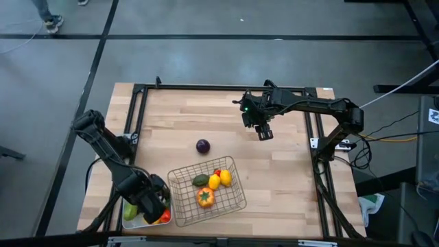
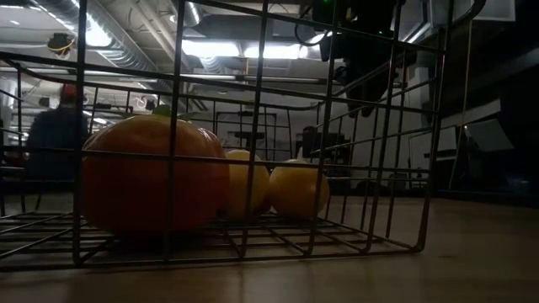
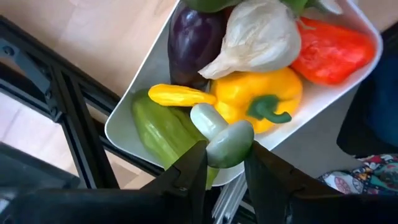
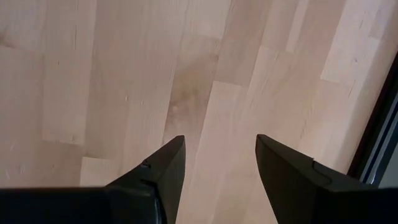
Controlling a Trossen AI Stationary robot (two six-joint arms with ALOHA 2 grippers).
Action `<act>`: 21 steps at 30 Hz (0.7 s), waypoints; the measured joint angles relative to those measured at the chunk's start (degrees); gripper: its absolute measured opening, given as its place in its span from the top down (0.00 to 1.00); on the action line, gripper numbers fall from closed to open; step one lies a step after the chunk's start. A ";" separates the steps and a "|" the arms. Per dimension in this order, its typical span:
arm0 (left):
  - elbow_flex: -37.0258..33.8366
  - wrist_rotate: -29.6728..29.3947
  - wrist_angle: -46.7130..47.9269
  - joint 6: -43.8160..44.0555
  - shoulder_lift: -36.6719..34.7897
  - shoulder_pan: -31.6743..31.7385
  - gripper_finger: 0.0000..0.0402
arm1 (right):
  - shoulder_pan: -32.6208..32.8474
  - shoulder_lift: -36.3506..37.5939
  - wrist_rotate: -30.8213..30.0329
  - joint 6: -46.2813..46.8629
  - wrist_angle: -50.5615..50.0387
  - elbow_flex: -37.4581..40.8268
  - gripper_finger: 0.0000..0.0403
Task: Sort produce into baskets
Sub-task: Put the light green mushroom into the white bin, then put the black plum into the white bin
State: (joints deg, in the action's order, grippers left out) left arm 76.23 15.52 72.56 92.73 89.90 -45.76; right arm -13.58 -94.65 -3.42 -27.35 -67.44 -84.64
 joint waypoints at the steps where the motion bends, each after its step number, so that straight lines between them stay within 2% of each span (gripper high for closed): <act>1: 0.00 0.25 0.00 0.25 0.47 0.00 0.76 | 0.00 0.00 0.00 0.00 0.00 0.00 0.52; 7: 0.00 3.35 0.27 3.34 1.97 0.09 0.64 | 0.00 0.00 0.00 0.00 -0.04 0.00 0.52; 12: 0.00 3.74 0.24 1.47 2.02 0.15 0.54 | 0.00 0.00 -0.02 0.00 -0.04 0.00 0.52; 16: 0.00 3.89 0.24 -1.57 2.02 0.81 0.51 | 0.00 0.00 -0.01 0.00 -0.02 0.00 0.52; 21: 0.00 3.87 -0.08 -4.38 1.57 4.64 0.51 | 0.00 0.00 -0.01 0.00 -0.01 -0.02 0.52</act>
State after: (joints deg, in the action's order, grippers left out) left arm 76.23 19.40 72.48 88.35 91.48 -41.11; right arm -13.58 -94.65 -3.43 -27.35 -67.44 -84.66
